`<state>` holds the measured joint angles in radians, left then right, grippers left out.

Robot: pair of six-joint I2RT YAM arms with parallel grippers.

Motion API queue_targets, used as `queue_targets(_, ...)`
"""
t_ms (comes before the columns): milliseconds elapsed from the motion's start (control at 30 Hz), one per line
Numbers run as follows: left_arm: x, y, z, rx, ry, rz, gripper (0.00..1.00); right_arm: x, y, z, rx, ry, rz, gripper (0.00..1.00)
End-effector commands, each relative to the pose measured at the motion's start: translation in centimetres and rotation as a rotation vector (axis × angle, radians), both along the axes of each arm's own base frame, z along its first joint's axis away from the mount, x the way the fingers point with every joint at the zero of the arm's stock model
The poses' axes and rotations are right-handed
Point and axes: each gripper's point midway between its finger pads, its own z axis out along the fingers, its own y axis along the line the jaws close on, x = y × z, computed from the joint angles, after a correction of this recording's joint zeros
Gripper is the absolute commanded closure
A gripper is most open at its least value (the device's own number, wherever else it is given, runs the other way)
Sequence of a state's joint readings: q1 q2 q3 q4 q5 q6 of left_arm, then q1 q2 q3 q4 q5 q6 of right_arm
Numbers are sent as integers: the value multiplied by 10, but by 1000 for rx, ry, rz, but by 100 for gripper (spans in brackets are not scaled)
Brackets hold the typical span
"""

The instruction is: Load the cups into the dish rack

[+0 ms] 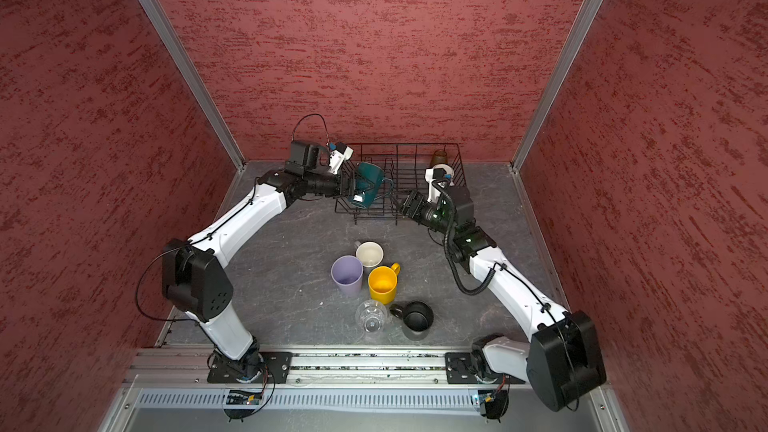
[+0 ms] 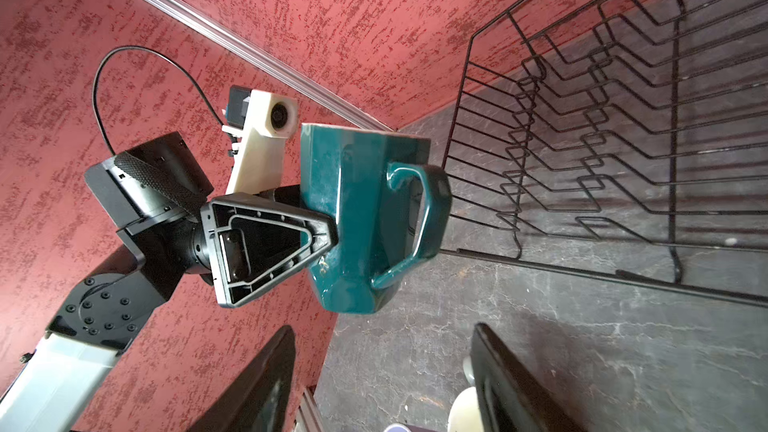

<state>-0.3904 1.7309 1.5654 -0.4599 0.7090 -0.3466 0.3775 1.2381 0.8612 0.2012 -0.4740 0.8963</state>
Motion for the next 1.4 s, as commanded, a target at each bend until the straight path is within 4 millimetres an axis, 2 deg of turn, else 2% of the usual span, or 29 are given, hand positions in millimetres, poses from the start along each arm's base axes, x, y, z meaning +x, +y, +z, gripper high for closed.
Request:
queue_targets(0, -4, -9, 62, -144, -160, -30, 100, 7, -4, 15, 115, -30, -48, 34)
queue_targets(633, -11, -23, 67, -295, -152, 57, 100, 31, -6, 14, 253, -59, -180, 51)
queue_targets(1067, -18, -28, 73, -377, -200, 100, 100, 42, 4, 5, 272, -52, -220, 63)
queue_targets(1367, -25, -38, 72, -416, -206, 79, 100, 47, 9, 9, 309, -88, -230, 70)
